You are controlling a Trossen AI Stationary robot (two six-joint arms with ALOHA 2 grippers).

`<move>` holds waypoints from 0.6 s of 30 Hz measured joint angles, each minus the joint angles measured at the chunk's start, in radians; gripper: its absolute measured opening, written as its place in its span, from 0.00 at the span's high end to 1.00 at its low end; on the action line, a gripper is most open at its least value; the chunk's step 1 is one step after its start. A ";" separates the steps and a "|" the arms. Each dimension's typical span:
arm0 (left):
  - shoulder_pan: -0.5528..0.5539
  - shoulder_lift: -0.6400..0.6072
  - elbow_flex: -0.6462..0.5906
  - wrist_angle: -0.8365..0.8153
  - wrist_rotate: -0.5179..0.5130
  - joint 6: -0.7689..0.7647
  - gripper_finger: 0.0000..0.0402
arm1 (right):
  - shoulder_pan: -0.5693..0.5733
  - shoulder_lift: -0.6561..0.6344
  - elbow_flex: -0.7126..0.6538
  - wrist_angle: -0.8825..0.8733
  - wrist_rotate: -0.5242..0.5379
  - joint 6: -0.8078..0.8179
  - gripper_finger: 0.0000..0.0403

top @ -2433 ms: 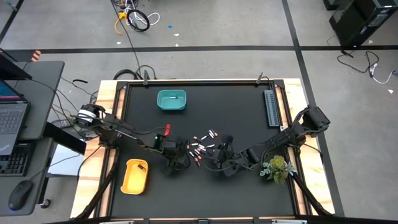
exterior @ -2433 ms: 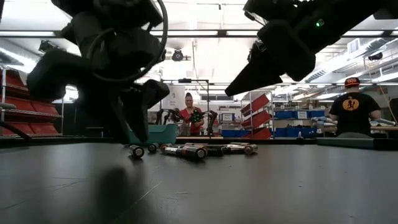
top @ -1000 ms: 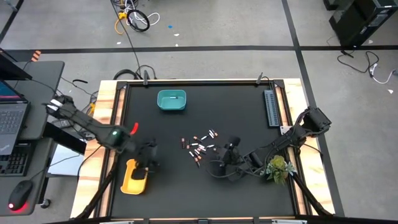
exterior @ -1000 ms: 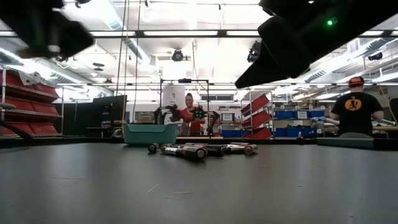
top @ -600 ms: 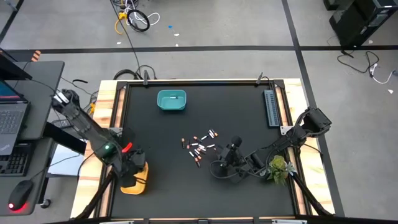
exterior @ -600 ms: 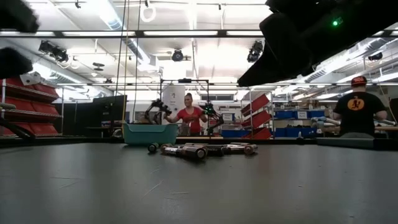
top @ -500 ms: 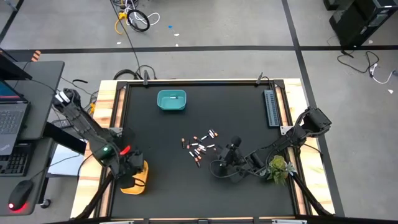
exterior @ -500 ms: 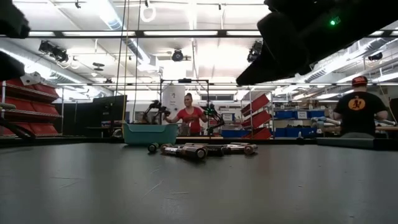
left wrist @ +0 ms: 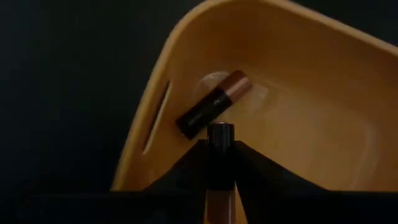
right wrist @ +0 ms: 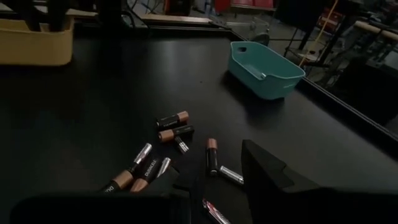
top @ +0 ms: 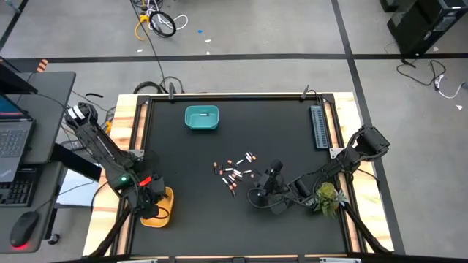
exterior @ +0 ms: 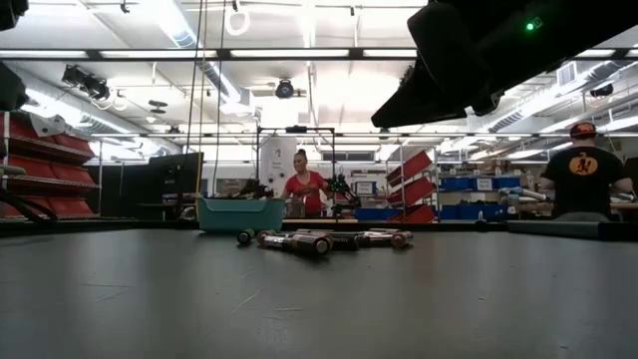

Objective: Sort batteries
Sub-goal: Put the black battery into the yellow bin

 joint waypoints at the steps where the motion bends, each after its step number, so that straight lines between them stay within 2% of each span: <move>1: 0.000 0.000 -0.001 -0.003 0.008 -0.004 0.71 | 0.000 0.000 0.000 0.007 0.000 -0.013 0.77; 5: 0.000 -0.001 0.060 -0.047 0.030 0.001 0.61 | 0.000 -0.019 0.000 0.012 -0.010 -0.059 0.77; 8: 0.000 -0.001 0.159 -0.137 0.020 0.030 0.59 | 0.000 -0.052 0.000 0.013 -0.012 -0.075 0.77; 10: 0.000 -0.001 0.230 -0.193 -0.026 0.056 0.59 | 0.000 -0.072 0.000 0.008 -0.032 -0.086 0.77; 14: 0.014 -0.002 0.334 -0.259 -0.231 0.152 0.59 | -0.027 -0.120 0.000 -0.099 -0.096 -0.070 0.77; 16: 0.046 -0.002 0.352 -0.263 -0.348 0.228 0.60 | -0.067 -0.146 0.000 -0.202 -0.157 -0.013 0.77; 18: 0.097 -0.002 0.354 -0.257 -0.419 0.334 0.60 | -0.127 -0.168 0.000 -0.287 -0.245 0.047 0.77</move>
